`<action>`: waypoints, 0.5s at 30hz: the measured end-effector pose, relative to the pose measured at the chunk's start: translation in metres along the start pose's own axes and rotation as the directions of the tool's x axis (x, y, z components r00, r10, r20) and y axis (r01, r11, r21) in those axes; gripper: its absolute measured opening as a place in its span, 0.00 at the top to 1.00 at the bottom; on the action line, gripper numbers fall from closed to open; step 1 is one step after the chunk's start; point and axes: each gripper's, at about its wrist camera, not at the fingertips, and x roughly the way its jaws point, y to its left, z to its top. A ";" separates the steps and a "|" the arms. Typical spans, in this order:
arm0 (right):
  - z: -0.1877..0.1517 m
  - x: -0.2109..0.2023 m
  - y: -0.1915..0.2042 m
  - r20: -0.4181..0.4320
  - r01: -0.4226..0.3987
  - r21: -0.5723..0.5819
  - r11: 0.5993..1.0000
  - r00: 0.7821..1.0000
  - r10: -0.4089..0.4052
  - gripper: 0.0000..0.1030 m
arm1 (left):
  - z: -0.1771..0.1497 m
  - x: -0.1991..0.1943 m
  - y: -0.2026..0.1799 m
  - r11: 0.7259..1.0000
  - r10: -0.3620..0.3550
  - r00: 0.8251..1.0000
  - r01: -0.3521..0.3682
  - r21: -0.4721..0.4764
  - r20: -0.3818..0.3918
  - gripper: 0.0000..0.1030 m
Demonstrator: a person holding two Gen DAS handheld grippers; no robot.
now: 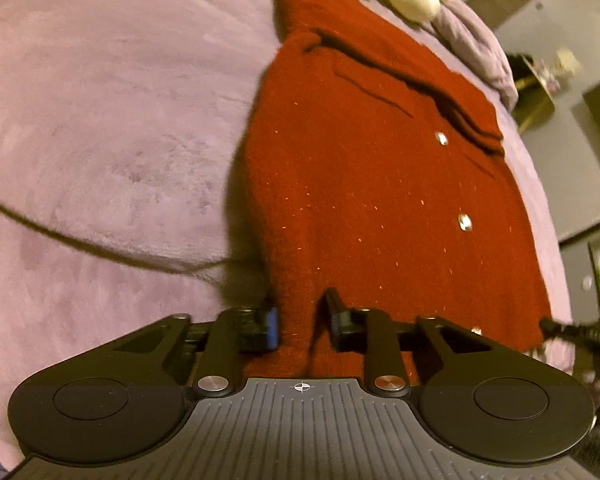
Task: Fold small clothes
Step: 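Grasp the cardigan hem with both grippers and fold it toward the collar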
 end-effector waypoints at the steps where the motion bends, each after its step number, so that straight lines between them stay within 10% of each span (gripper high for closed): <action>1: 0.002 0.000 0.001 -0.015 0.007 -0.007 1.000 1.000 -0.007 0.77 | 0.001 -0.001 -0.002 1.000 0.002 1.000 -0.001 0.015 -0.004 0.84; 10: 0.051 -0.009 0.004 -0.024 -0.231 0.169 0.958 0.971 0.239 0.84 | 0.054 -0.041 -0.038 0.969 -0.244 0.961 0.247 -0.009 0.131 0.89; 15: 0.107 0.001 0.025 0.118 -0.243 0.156 0.957 0.967 0.227 0.85 | 0.115 -0.030 -0.047 0.968 -0.223 0.932 0.246 -0.048 0.288 0.89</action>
